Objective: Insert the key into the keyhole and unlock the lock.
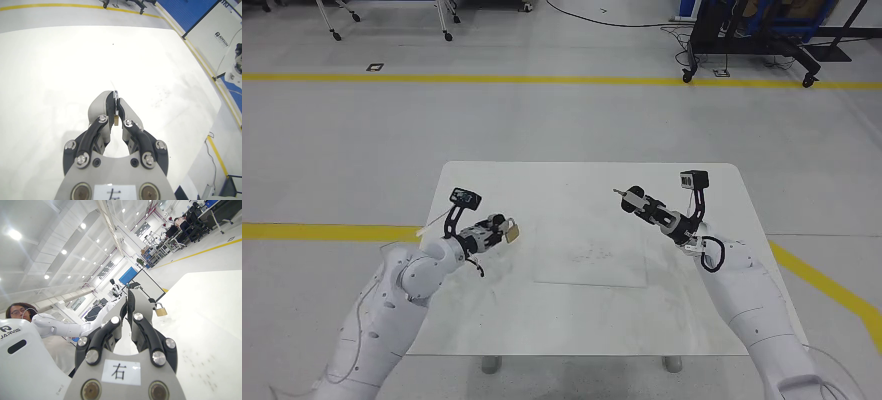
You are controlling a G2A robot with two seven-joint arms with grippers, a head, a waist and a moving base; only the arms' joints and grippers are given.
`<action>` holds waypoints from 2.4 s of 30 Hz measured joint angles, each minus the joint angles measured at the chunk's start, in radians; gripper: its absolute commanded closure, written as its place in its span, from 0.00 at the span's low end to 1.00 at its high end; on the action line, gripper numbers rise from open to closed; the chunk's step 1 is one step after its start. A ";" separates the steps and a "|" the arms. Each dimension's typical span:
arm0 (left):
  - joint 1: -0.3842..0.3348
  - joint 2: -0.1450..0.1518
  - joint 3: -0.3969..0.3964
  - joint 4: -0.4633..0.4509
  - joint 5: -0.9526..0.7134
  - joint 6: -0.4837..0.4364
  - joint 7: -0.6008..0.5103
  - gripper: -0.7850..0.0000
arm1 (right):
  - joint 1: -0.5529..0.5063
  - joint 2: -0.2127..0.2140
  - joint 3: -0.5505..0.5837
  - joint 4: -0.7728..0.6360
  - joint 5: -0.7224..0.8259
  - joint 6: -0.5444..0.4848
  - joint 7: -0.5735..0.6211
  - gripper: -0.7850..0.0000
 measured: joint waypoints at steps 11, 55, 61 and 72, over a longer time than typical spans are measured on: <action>-0.032 -0.015 0.056 0.051 0.065 0.022 0.038 1.00 | 0.000 0.000 0.000 0.000 0.000 0.000 0.000 1.00; -0.063 -0.030 0.095 0.100 0.056 -0.028 -0.071 0.95 | 0.000 0.000 0.000 0.000 0.000 0.000 0.000 1.00; -0.067 -0.032 0.104 0.100 0.058 -0.029 -0.075 0.92 | 0.000 0.000 0.000 0.000 0.000 0.000 0.000 1.00; -0.078 -0.037 0.120 0.110 0.060 -0.025 -0.084 0.83 | 0.000 0.000 0.000 0.000 0.000 0.000 0.000 1.00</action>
